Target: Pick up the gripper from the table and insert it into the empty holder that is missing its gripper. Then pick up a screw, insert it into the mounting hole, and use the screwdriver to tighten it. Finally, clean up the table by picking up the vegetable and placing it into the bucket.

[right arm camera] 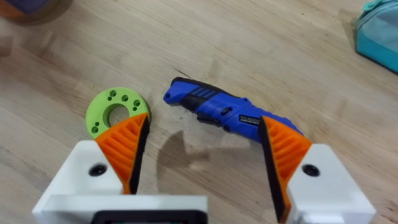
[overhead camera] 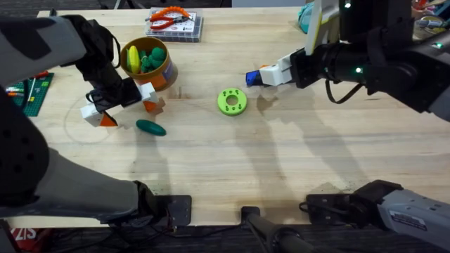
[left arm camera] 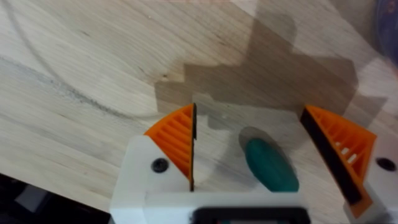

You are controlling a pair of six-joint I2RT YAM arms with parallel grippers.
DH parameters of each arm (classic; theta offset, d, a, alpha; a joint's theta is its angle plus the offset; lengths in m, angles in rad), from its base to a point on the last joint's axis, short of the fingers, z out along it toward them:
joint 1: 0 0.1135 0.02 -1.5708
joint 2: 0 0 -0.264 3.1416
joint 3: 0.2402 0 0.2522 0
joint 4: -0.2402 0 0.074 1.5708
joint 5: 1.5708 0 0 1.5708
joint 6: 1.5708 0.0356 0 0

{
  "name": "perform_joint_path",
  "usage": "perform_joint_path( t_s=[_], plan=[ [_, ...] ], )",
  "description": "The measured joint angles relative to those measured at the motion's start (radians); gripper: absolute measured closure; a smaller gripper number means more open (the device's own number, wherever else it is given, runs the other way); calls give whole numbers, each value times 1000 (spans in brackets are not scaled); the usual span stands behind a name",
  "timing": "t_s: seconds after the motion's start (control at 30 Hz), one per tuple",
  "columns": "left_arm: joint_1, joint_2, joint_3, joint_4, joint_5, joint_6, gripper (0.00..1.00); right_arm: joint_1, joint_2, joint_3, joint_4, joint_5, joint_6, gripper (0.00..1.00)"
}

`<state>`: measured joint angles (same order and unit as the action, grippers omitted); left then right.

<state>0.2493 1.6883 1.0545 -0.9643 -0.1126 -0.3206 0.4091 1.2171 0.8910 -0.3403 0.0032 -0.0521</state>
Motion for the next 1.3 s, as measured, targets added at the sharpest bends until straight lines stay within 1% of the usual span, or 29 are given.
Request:
perform_joint_path(
  t_s=[0.13,0.17,0.27,0.33,0.43,0.5,0.57,0.63,0.73,0.9,1.03,1.1,1.23,1.3],
  plan=[
    [0,-2,-5,-5,19,-13,16,0,0,0,-14,-1,0,36],
    [2,-2,-5,-7,37,-18,16,0,0,0,-15,0,0,36],
    [6,6,-6,-12,139,-28,16,0,0,0,-26,-1,0,36],
    [6,6,-5,-25,157,-41,16,0,0,0,-29,-1,0,36],
    [11,6,-3,-66,187,-83,16,0,0,0,-30,-1,0,36],
    [8,7,-5,-115,199,-134,16,0,0,0,-32,-1,0,36],
    [3,6,-9,-146,194,-185,16,0,0,0,-36,0,0,36],
    [-2,-6,-13,-151,183,-227,16,0,0,0,-43,-1,0,36],
    [-21,-75,-17,-153,160,-289,16,0,0,0,-61,0,0,36],
    [-84,-227,-17,-155,98,-379,16,0,0,0,-75,-1,0,36],
    [-122,-255,-25,-141,72,-429,16,0,0,0,-76,-1,0,36],
    [-130,-254,-47,-121,67,-458,16,0,0,0,-76,-1,0,36],
    [-133,-251,-158,-37,66,-514,16,0,0,0,-79,-1,0,36],
    [-133,-245,-205,-17,67,-534,16,0,0,0,-80,0,0,36]
  ],
)
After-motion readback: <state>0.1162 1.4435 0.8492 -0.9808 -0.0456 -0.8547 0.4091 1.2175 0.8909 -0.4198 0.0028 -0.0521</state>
